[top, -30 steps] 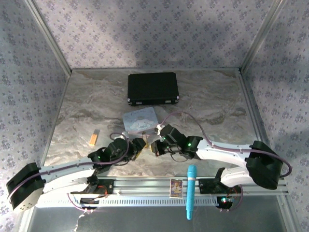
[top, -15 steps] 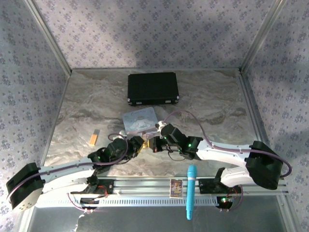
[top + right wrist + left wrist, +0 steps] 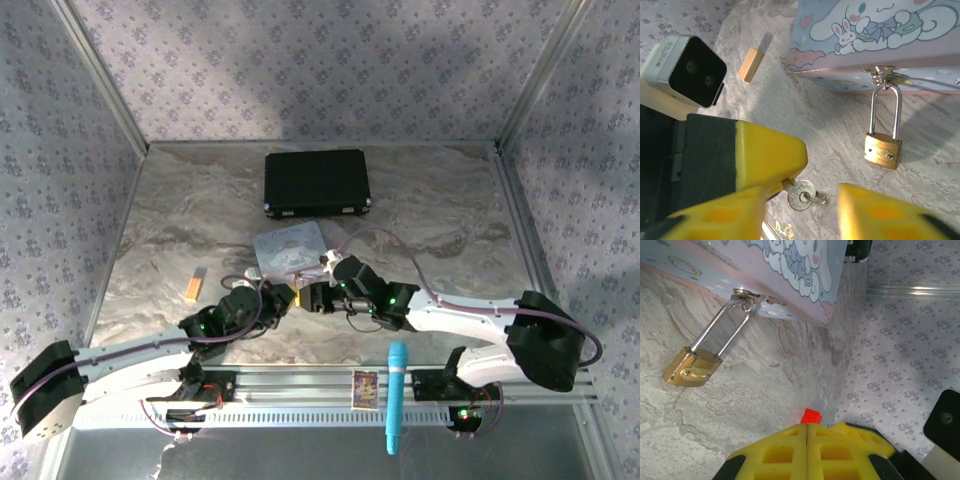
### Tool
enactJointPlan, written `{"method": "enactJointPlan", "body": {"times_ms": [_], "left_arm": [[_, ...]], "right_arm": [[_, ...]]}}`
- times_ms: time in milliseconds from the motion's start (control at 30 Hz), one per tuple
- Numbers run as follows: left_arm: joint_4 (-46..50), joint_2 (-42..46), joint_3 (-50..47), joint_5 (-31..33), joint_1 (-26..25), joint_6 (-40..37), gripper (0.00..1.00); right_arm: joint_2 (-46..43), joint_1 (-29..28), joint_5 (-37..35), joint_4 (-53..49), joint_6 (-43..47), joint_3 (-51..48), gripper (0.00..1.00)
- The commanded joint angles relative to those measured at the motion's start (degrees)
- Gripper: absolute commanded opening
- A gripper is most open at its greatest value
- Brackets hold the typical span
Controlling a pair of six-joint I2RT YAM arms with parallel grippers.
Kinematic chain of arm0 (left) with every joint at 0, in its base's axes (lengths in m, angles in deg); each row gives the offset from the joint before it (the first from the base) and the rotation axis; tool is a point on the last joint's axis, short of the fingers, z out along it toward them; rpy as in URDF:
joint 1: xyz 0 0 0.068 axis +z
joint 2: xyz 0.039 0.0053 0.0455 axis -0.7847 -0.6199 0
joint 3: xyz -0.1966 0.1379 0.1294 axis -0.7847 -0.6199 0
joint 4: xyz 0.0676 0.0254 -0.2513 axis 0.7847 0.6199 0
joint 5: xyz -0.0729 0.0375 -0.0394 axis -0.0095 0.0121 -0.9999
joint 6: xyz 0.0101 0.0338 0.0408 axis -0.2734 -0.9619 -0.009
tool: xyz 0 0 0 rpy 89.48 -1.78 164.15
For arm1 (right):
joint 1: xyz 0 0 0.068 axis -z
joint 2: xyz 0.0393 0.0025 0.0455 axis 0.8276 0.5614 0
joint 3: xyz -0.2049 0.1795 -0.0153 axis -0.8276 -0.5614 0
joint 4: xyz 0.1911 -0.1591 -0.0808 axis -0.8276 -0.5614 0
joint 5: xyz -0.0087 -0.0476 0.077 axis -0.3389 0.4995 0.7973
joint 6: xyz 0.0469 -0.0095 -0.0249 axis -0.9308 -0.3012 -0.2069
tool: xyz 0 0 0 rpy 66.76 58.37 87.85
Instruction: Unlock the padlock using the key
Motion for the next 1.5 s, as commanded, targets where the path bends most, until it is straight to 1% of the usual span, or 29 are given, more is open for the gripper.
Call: {"method": "enactJointPlan", "body": {"times_ms": [0, 33, 67, 167, 233, 267, 300, 333, 400, 533, 667, 833, 1000, 1133, 1233, 1333, 1400, 1467], "left_arm": [[3.3, 2.2, 2.5, 0.5, 0.7, -10.5, 0.00], [4.8, 2.5, 4.0, -1.5, 1.9, -15.2, 0.00], [5.5, 2.8, 5.4, -4.2, 3.1, -19.8, 0.00], [5.9, 3.1, 8.3, -14.3, 6.1, -31.2, 0.00], [6.5, 3.3, 9.9, -19.7, 7.3, -37.0, 0.00], [6.8, 3.7, 10.3, -21.0, 7.3, -39.5, 0.00], [6.3, 4.0, 10.3, -22.0, 7.3, -40.8, 0.00], [5.1, 4.4, 9.9, -22.7, 7.3, -41.7, 0.00], [1.9, 5.2, 9.0, -23.8, 7.4, -42.3, 0.00], [-3.9, 6.4, 7.0, -24.0, 7.4, -42.0, 0.00], [-4.0, 7.3, 7.3, -23.7, 7.3, -42.5, 0.00], [-4.8, 7.9, 6.8, -22.9, 7.4, -42.4, 0.00], [-7.2, 7.8, 6.6, -23.2, 7.5, -41.8, 0.00], [-6.9, 7.7, 7.0, -23.6, 7.5, -41.5, 0.00], [-7.3, 7.7, 6.6, -23.2, 7.5, -40.9, 0.00], [-7.6, 7.7, 6.3, -22.8, 7.5, -40.5, 0.00], [-7.6, 7.9, 6.0, -22.2, 7.5, -40.4, 0.00], [-7.7, 8.1, 5.8, -22.1, 7.5, -40.3, 0.00]], "right_arm": [[-5.7, 5.4, 6.0, 0.5, 3.9, -2.1, 0.83], [-7.1, 7.9, 10.9, 0.6, 5.4, -2.6, 0.86], [-8.0, 10.9, 16.5, 1.2, 6.9, -2.7, 0.87], [-9.0, 16.9, 29.5, 3.1, 9.3, -2.5, 0.85], [-8.8, 18.9, 35.1, 5.5, 9.3, -2.5, 0.84], [-8.5, 19.1, 37.3, 7.3, 9.1, -2.5, 0.83], [-8.1, 19.1, 38.7, 8.3, 8.9, -2.4, 0.80], [-7.7, 19.0, 39.6, 9.6, 8.4, -2.5, 0.74], [-6.9, 18.4, 40.1, 12.3, 7.2, -3.0, 0.67], [-5.6, 16.5, 41.6, 16.7, 5.3, -3.4, 0.60], [-4.5, 15.1, 41.9, 17.2, 5.6, -3.2, 0.55], [-3.4, 14.8, 42.8, 21.4, 3.8, -4.1, 0.47], [-2.4, 14.7, 43.1, 23.3, 3.4, -4.3, 0.33], [-2.2, 15.0, 43.1, 24.4, 2.9, -4.4, 0.23], [-1.9, 14.7, 43.0, 25.6, 2.4, -4.4, 0.22], [-1.2, 14.4, 43.5, 26.8, 1.5, -4.3, 0.13], [-0.9, 14.4, 43.3, 27.1, 1.5, -4.5, 0.12], [-1.0, 14.6, 42.7, 27.5, 1.3, -5.1, 0.09]]}}
